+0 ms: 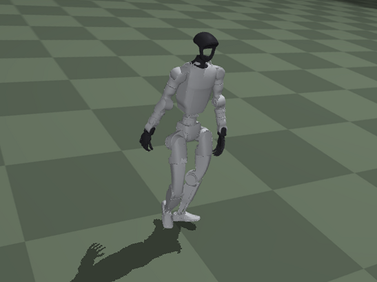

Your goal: In place motions

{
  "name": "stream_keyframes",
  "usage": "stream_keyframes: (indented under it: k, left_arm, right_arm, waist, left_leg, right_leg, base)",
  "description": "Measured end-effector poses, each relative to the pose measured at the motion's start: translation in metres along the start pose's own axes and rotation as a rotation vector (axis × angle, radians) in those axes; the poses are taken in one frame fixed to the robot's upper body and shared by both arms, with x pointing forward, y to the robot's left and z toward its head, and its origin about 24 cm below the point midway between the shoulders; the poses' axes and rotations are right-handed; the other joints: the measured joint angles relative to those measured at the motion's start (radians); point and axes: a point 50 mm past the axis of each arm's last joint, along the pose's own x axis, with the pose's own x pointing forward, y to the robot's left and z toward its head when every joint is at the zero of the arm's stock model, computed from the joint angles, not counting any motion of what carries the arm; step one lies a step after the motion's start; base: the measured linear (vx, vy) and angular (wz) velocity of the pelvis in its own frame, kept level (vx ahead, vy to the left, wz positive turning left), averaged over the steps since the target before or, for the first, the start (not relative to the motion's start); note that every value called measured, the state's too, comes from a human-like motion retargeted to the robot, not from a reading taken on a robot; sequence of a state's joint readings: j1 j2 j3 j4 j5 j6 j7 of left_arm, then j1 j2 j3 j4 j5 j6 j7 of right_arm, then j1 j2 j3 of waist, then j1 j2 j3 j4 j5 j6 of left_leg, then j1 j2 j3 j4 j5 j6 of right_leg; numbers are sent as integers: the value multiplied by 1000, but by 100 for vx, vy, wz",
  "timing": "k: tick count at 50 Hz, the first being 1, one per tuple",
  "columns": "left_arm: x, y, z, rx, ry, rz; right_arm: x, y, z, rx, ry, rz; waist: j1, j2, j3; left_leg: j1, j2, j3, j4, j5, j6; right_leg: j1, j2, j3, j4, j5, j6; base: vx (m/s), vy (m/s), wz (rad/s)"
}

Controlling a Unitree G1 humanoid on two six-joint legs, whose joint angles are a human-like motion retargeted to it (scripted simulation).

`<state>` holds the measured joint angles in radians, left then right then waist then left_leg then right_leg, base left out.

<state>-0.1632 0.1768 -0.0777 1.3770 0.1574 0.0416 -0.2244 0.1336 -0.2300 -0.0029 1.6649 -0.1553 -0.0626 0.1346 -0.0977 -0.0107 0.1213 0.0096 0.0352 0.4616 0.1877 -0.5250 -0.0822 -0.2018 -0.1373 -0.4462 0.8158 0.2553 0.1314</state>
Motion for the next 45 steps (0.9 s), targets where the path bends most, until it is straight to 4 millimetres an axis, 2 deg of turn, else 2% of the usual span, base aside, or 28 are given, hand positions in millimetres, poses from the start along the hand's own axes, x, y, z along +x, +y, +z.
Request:
stream_keyframes:
  k: [2,3,5,7,9,11,13,15,17,18,19,20,22,23,24,25,27,29,30,32,35,37,38,40,41,43,45]
  left_arm:
    - [-11,27,68,106,-210,51]
    - [-18,35,93,130,-290,81]
    - [-29,42,126,129,-407,133]
    - [-33,36,143,94,-504,146]
    - [-35,29,149,59,-567,133]
    - [-31,21,143,50,-565,102]
    - [-23,13,125,54,-501,67]
    - [-12,5,93,43,-395,35]
    - [-2,-8,48,7,-254,0]
    - [2,-17,22,-19,-171,-19]
    - [3,-26,-8,-57,-80,-32]
    - [2,-36,-38,-99,16,-41]
    - [-8,-55,-99,-208,219,-37]
    - [-15,-63,-124,-253,314,-30]
    - [-25,-69,-148,-284,411,-13]
    - [-36,-75,-172,-307,511,9]
    - [-57,-81,-205,-393,658,57]
    - [-75,-91,-231,-475,766,49]
    - [-85,-99,-242,-506,818,32]
    - [-102,-113,-262,-572,883,36]
    - [-118,-126,-278,-698,913,77]
    - [-124,-134,-284,-753,935,98]
    - [-126,-137,-285,-775,945,105]
    - [-125,-136,-285,-793,945,110]
    - [-120,-131,-281,-783,923,107]
    - [-107,-119,-268,-748,862,96]
    - [-91,-105,-252,-686,791,77]
  right_arm:
    - [-4,-12,-23,104,91,-29]
    - [-5,-16,-35,139,141,-45]
    - [-9,-21,-64,191,233,-105]
    - [-14,-19,-92,250,297,-164]
    - [-19,-13,-116,305,342,-190]
    - [-22,-5,-130,341,376,-183]
    - [-22,1,-133,350,393,-159]
    - [-19,4,-125,323,384,-139]
    - [-13,4,-105,252,341,-126]
    - [-10,5,-91,206,309,-118]
    - [-6,6,-73,152,267,-106]
    - [-3,6,-54,94,220,-94]
    - [1,11,-4,-28,93,-53]
    - [0,14,30,-84,8,-27]
    - [-3,19,65,-128,-98,-13]
    - [-8,25,99,-164,-215,-4]
    - [-34,36,179,-260,-507,-19]
    - [-77,45,249,-341,-783,-49]
    - [-100,49,275,-367,-910,-68]
    - [-143,56,312,-390,-1126,-86]
    - [-199,72,344,-424,-1393,-80]
    - [-216,79,350,-482,-1468,-94]
    - [-216,82,350,-515,-1471,-105]
    - [-205,85,343,-543,-1434,-119]
    - [-193,84,337,-528,-1396,-115]
    - [-164,82,318,-489,-1295,-87]
    - [-124,79,287,-453,-1138,-36]
  waist:
    - [-49,14,62]
    - [-77,16,78]
    - [-111,10,73]
    - [-110,14,44]
    - [-86,13,10]
    - [-49,0,-15]
    - [-1,-14,-30]
    - [48,-22,-43]
    - [65,-29,-61]
    - [59,-38,-67]
    - [55,-44,-70]
    - [51,-48,-72]
    - [92,-56,-89]
    - [105,-58,-99]
    - [138,-51,-98]
    - [182,-38,-92]
    - [285,-56,-51]
    - [387,-86,-7]
    - [421,-95,11]
    - [452,-99,30]
    - [465,-102,22]
    - [441,-98,-1]
    - [420,-93,-19]
    - [383,-82,-52]
    - [364,-77,-60]
    - [324,-73,-77]
    - [281,-80,-95]
  left_leg:
    - [5,12,-14,-20,2,40]
    - [8,14,-28,-34,4,56]
    - [13,17,-7,-63,14,79]
    - [12,18,-9,-83,15,91]
    - [16,10,-8,-100,12,98]
    - [33,-7,7,-117,7,97]
    - [55,-27,18,-126,2,85]
    - [78,-42,41,-124,2,59]
    - [79,-58,43,-92,18,26]
    - [73,-73,31,-64,32,9]
    - [69,-82,31,-26,52,-13]
    - [65,-89,36,17,76,-36]
    - [17,-20,164,224,241,-118]
    - [-77,71,180,428,368,-158]
    - [-195,134,146,606,461,-149]
    - [-326,182,87,771,537,-116]
    - [-511,197,9,1031,461,-136]
    - [-642,260,28,1218,426,-130]
    - [-698,291,30,1294,407,-118]
    - [-788,304,12,1399,368,-104]
    - [-867,354,5,1491,342,-80]
    - [-866,354,1,1488,347,-79]
    - [-851,352,-4,1472,351,-82]
    - [-783,334,-11,1394,361,-92]
    - [-725,311,-10,1320,366,-98]
    - [-589,241,-2,1123,367,-111]
    - [-420,127,1,844,356,-124]
  right_leg:
    - [-93,-45,-19,197,-46,-11]
    - [-138,-62,-20,270,-66,-15]
    - [-223,-70,2,364,-93,-17]
    - [-266,-67,3,384,-102,-19]
    - [-266,-67,-6,352,-100,-25]
    - [-223,-66,-8,276,-91,-26]
    - [-144,-45,9,151,-68,-26]
    - [-30,-5,35,-27,-35,-31]
    - [117,24,42,-270,2,-9]
    - [199,30,33,-411,10,20]
    - [274,33,17,-525,-73,44]
    - [346,34,-3,-625,-204,64]
    - [390,3,-75,-736,-279,31]
    - [377,-8,-80,-768,-273,31]
    - [362,-1,-38,-791,-259,32]
    - [347,15,28,-809,-242,35]
    - [314,-5,62,-825,-204,18]
    - [292,-33,54,-820,-198,-5]
    - [274,-45,82,-812,-194,-17]
    - [257,-58,87,-798,-187,-32]
    - [223,-53,104,-782,-188,-49]
    - [220,-46,117,-781,-193,-50]
    - [223,-39,116,-781,-198,-48]
    - [239,-23,97,-782,-209,-42]
    - [253,-19,78,-782,-215,-36]
    - [278,-17,35,-779,-228,-18]
    - [303,-24,-5,-768,-244,3]
  base:
    - [-45,10,71]
    - [-26,6,68]
    - [-3,0,46]
    - [21,-10,22]
    - [27,-14,-3]
    - [17,-13,-37]
    - [12,-10,-81]
    - [14,-4,-97]
    - [14,-2,-43]
    - [11,-9,1]
    - [10,-10,9]
    - [13,-8,-43]
    - [5,-10,-74]
    - [-11,-17,-38]
    - [-16,-22,-19]
    - [-21,-22,-71]
    - [-32,-17,-161]
    - [-26,-13,-174]
    - [-9,-6,-84]
    - [0,-2,-38]
    - [2,-2,-23]
    - [14,6,21]
    - [21,7,54]
    - [22,8,76]
    - [19,6,97]
    - [19,6,107]
    - [27,7,91]
